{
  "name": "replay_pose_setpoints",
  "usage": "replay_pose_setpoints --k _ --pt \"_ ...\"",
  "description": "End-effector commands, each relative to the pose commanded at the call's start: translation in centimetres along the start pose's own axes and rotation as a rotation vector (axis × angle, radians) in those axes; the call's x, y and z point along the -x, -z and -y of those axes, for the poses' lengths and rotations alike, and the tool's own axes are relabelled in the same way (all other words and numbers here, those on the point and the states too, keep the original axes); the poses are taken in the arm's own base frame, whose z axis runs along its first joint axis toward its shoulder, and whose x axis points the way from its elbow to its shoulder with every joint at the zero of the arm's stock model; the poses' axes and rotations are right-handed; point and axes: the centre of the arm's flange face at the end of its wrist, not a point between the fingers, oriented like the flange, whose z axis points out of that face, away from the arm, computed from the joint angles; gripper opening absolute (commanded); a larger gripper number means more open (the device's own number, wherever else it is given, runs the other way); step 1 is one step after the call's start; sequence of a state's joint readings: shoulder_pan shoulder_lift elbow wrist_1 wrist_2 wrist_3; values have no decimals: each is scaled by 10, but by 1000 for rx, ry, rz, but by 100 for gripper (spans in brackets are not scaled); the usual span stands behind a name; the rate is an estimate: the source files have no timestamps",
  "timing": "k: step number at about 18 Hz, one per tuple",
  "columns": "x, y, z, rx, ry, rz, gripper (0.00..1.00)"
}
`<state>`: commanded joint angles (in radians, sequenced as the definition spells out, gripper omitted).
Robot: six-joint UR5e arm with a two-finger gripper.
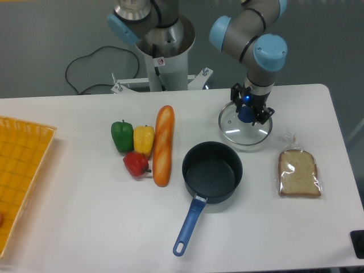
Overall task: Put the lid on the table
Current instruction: 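Lower the glass lid onto the table between saucepan and bread bag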
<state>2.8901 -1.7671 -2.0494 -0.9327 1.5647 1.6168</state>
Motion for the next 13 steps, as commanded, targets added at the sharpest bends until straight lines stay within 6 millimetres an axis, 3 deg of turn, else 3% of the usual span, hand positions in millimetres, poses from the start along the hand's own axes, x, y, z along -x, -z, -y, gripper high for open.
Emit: replay_pose_setpoints --k 13 --pt "-2 -23 6 -3 -10 -40 62"
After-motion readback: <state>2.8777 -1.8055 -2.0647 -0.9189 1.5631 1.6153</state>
